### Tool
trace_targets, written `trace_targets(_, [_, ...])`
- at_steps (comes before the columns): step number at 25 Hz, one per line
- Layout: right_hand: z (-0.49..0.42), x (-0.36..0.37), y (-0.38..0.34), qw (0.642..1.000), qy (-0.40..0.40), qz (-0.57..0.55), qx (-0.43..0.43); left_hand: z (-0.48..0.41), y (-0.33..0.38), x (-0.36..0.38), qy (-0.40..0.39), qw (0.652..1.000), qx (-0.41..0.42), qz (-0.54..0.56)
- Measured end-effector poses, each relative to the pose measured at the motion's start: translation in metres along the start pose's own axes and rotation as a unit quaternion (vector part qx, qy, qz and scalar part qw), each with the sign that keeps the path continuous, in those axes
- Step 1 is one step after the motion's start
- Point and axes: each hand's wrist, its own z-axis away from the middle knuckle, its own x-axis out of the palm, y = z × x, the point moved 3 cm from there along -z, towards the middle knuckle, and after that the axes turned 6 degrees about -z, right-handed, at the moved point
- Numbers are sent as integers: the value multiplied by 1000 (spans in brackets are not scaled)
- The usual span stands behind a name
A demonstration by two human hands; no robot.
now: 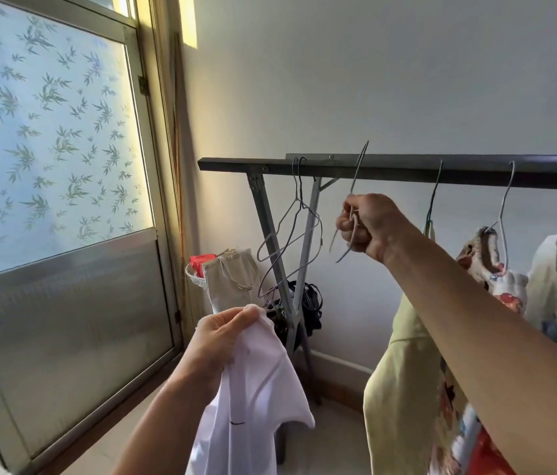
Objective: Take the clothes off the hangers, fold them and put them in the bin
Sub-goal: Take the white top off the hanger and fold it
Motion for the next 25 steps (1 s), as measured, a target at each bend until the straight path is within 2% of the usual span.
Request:
trace_targets(4, [-36, -8, -4, 990, 99, 89, -39, -1, 11, -8, 21, 998, 20, 48])
trace_targets(11, [-55, -12, 34, 971, 114, 210, 0, 6, 29, -17, 40, 995, 35, 79])
trace_targets(12, [-53, -16, 36, 950, 138, 280, -13, 7, 29, -18, 41, 996, 37, 76])
trace_targets(13, [-49, -21, 36, 911, 179, 368, -45, 8, 30, -18, 41, 996, 39, 72])
trace_targets(14, [-40, -19, 34, 867, 217, 433, -114, 9, 30, -18, 40, 996, 41, 71])
trace_targets(15, [-25, -10, 33, 830, 228, 457, -223, 9, 31, -17, 38, 996, 44, 72])
trace_targets(16, [-7, 5, 35, 803, 205, 449, -334, 9, 31, -16, 35, 996, 47, 74])
trace_targets(17, [10, 23, 40, 797, 149, 428, -400, 10, 30, -14, 33, 995, 47, 75])
trace_targets(18, [25, 41, 47, 814, 65, 405, -412, 10, 30, -13, 29, 995, 49, 78])
trace_targets(20, [44, 71, 73, 864, -102, 378, -317, 11, 30, -14, 14, 994, 57, 93])
trace_targets(21, [49, 79, 83, 878, -148, 363, -275, 12, 31, -15, 6, 993, 60, 102])
trace_targets(25, [54, 91, 97, 910, -163, 291, -246, 18, 30, -26, 5, 993, 56, 104])
